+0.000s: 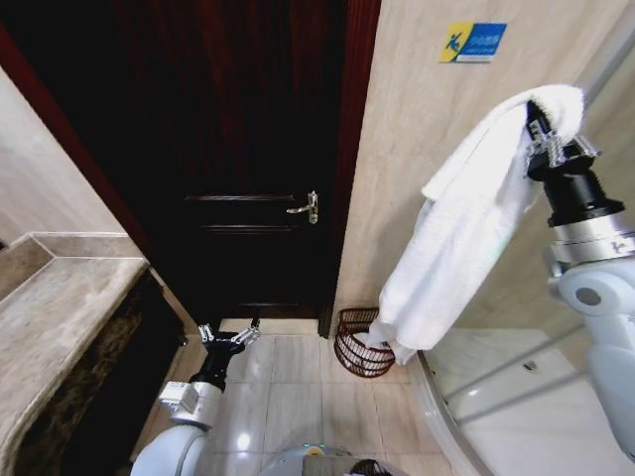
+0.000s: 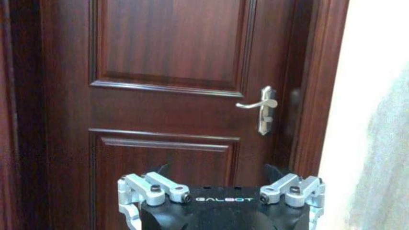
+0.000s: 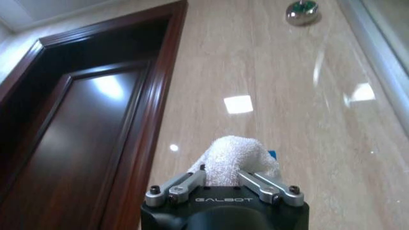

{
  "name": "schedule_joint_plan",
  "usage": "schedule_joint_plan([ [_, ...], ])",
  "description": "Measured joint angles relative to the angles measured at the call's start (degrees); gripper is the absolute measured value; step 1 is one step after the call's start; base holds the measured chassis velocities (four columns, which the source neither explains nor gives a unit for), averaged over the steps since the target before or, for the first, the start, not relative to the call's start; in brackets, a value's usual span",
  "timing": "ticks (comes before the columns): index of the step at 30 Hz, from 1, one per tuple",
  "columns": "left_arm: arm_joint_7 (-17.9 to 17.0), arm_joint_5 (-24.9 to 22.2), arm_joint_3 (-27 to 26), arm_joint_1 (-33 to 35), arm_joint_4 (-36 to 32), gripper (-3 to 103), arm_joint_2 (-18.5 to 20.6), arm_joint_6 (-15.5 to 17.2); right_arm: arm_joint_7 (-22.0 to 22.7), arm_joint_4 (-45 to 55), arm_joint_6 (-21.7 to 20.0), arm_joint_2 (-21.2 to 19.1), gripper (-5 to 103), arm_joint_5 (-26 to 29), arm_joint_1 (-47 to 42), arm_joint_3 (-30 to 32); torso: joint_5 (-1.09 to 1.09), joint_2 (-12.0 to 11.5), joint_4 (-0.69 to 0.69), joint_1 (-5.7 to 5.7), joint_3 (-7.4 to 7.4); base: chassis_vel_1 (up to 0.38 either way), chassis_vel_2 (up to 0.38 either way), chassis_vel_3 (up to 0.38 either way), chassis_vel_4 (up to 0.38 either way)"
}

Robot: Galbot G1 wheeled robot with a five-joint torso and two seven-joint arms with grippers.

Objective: Discard the used towel into the hamper.

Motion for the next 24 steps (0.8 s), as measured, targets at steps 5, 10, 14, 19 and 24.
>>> schedule_joint_plan([
  [5, 0.0, 0.0, 0.0, 0.0, 0.0, 100, 0.0, 0.0, -0.3, -0.2, 1.0, 0.9, 5, -0.3, -0.3, -0.3, 0.01, 0.0, 0.00, 0.04, 0.01, -0.081, 0.071, 0.070, -0.095],
  [10, 0.0, 0.0, 0.0, 0.0, 0.0, 100, 0.0, 0.0, -1.6, 0.0, 1.8, 3.2, 5, -1.6, -3.0, -0.1, 0.01, 0.0, -0.03, -0.06, -0.02, 0.000, 0.000, 0.000, 0.000],
  [14, 0.0, 0.0, 0.0, 0.0, 0.0, 100, 0.0, 0.0, -2.1, -0.1, 2.5, 4.9, 5, -2.7, -4.8, -0.7, 0.01, 0.0, -0.03, -0.07, -0.02, 0.000, 0.000, 0.000, 0.000],
  [19, 0.0, 0.0, 0.0, 0.0, 0.0, 100, 0.0, 0.0, -3.3, -1.0, 3.3, 6.1, 5, -3.2, -6.1, -1.6, 0.00, 0.0, -0.01, -0.05, -0.02, 0.000, 0.000, 0.000, 0.000],
  [24, 0.0, 0.0, 0.0, 0.0, 0.0, 100, 0.0, 0.0, -4.7, -2.5, 4.5, 7.3, 5, -4.3, -7.7, -2.4, 0.00, 0.0, -0.01, -0.02, -0.01, 0.000, 0.000, 0.000, 0.000],
])
